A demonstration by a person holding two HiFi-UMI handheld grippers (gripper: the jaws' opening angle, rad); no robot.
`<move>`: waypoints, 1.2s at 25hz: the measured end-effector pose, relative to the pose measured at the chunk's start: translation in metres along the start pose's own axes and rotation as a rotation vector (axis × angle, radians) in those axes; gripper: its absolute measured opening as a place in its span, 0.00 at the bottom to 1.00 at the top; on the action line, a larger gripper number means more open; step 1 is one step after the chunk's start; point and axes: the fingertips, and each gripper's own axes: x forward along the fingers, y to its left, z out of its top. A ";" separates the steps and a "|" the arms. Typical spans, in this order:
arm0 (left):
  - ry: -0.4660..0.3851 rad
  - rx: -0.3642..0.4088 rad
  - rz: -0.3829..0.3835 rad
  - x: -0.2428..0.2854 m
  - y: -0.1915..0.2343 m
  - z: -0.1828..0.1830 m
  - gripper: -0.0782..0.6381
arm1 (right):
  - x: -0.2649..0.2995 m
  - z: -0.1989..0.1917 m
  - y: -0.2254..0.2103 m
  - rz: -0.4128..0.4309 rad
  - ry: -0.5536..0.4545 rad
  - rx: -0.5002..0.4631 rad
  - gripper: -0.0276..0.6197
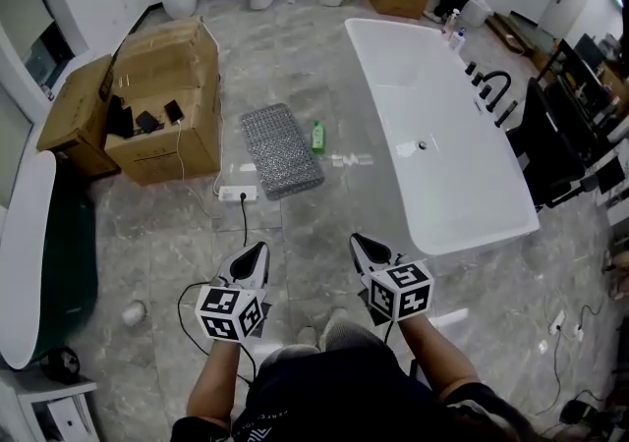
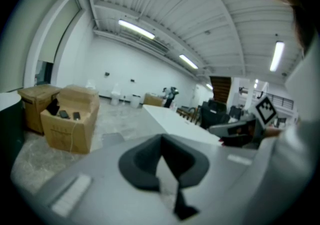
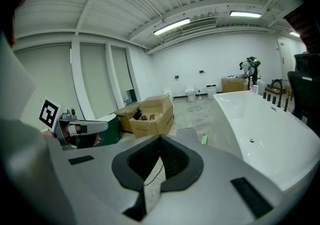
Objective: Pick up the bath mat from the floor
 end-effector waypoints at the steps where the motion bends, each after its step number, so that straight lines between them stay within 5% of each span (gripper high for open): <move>1: 0.002 -0.006 -0.004 0.006 0.002 0.002 0.12 | 0.005 0.003 -0.004 -0.001 0.000 -0.001 0.04; 19: -0.037 -0.093 0.157 0.148 0.050 0.067 0.12 | 0.130 0.088 -0.123 0.125 0.042 -0.081 0.04; 30: 0.010 -0.114 0.208 0.214 0.067 0.082 0.12 | 0.187 0.096 -0.165 0.195 0.097 -0.083 0.04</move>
